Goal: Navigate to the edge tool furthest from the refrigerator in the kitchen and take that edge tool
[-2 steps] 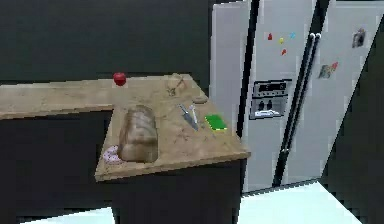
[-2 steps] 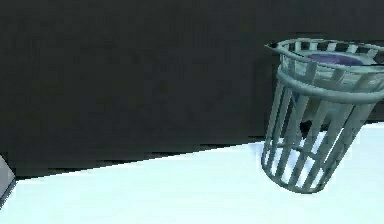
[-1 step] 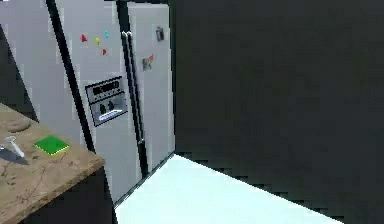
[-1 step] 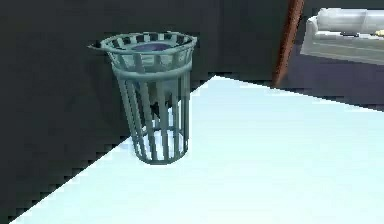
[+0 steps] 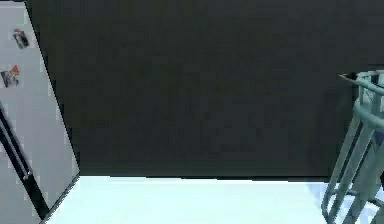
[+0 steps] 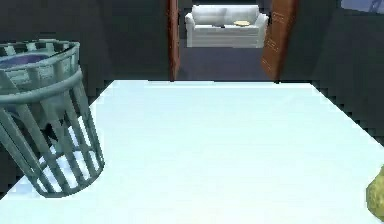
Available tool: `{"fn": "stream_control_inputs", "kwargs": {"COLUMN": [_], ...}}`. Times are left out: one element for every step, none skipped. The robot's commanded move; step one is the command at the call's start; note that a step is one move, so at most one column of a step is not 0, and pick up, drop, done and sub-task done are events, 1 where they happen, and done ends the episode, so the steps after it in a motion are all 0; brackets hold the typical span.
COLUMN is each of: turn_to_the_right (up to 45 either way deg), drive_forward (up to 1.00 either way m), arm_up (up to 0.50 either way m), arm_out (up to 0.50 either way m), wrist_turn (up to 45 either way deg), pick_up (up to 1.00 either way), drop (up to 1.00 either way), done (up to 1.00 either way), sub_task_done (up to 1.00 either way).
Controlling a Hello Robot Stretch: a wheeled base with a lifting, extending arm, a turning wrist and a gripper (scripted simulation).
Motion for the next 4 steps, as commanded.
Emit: {"fn": "stream_control_inputs", "kwargs": {"turn_to_the_right": [0.0,-39.0,0.0,45.0], "drive_forward": [0.6,0.0,0.3,0.0], "arm_up": [0.0,0.0,0.0,0.0], "arm_out": [0.0,0.0,0.0,0.0], "wrist_turn": [0.0,0.0,0.0,0.0], "pick_up": [0.0,0.0,0.0,0.0], "drop": [0.0,0.0,0.0,0.0], "done": [0.0,0.0,0.0,0.0], "sub_task_done": [0.0,0.0,0.0,0.0]}}
